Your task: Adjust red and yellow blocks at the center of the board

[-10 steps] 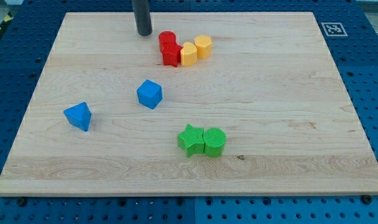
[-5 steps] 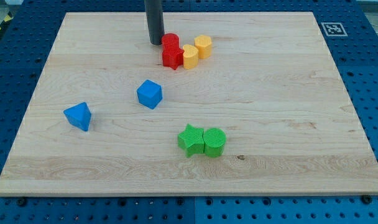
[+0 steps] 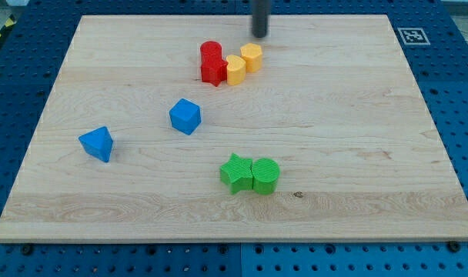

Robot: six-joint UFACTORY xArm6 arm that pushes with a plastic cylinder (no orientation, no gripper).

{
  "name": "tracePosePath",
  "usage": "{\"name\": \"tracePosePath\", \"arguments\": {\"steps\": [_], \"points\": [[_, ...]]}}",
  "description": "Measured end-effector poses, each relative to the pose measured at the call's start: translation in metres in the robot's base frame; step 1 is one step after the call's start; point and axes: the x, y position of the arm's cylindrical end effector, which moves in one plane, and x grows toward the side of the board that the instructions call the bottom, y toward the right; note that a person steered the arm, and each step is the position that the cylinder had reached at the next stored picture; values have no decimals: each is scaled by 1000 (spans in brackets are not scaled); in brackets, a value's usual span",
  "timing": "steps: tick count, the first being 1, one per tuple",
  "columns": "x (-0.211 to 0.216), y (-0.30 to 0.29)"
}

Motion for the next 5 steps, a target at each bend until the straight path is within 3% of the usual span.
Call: {"name": "tracePosePath", "arguments": {"steps": [1, 3, 5], "points": [[32, 43], [51, 5], [74, 5]]}}
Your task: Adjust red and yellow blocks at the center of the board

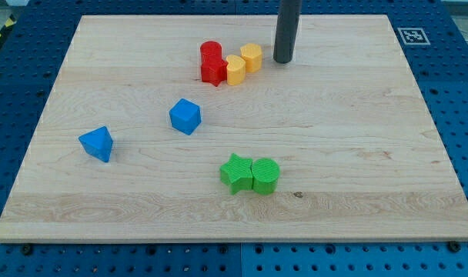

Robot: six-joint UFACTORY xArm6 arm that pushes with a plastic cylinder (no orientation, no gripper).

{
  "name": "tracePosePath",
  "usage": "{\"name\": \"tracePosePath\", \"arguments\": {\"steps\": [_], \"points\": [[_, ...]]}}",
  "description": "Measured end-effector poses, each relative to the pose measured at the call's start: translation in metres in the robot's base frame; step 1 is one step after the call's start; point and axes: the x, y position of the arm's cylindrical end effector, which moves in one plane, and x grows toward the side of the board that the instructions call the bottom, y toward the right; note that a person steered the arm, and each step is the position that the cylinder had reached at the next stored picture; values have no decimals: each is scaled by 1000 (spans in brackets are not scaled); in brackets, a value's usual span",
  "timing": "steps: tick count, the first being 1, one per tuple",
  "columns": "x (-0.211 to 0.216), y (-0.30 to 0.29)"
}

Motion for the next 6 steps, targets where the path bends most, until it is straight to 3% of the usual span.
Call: {"name": "tracePosePath", "arguments": {"steps": [3, 5, 6], "points": [[2, -53], [2, -19], [10, 34]]}}
